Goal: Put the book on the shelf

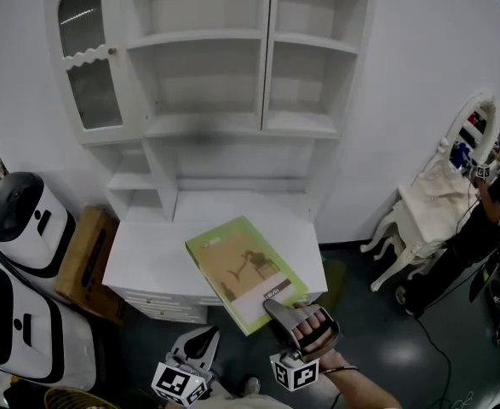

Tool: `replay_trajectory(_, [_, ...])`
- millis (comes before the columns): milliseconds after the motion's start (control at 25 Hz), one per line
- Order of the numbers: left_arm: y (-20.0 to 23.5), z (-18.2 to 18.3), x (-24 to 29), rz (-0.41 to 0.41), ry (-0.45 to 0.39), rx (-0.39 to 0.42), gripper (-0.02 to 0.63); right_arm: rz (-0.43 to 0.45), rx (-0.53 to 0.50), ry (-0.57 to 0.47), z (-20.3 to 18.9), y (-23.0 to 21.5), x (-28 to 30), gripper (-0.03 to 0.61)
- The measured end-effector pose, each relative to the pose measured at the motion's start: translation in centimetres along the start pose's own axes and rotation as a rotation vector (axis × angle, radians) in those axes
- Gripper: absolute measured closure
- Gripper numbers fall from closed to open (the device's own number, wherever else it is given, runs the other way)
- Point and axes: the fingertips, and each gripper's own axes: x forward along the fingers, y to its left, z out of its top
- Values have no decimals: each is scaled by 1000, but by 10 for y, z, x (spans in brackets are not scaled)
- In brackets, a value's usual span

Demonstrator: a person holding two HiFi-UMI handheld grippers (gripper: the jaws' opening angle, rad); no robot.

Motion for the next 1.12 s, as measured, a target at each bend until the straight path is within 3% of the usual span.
replay_trajectory(440, [29,2,20,15,-10,-11,603,33,5,-4,-13,11,37,428])
replay_trajectory(1120, [162,32,87,-53,-18,-5,603,51,-48,46,-24,4,175,428])
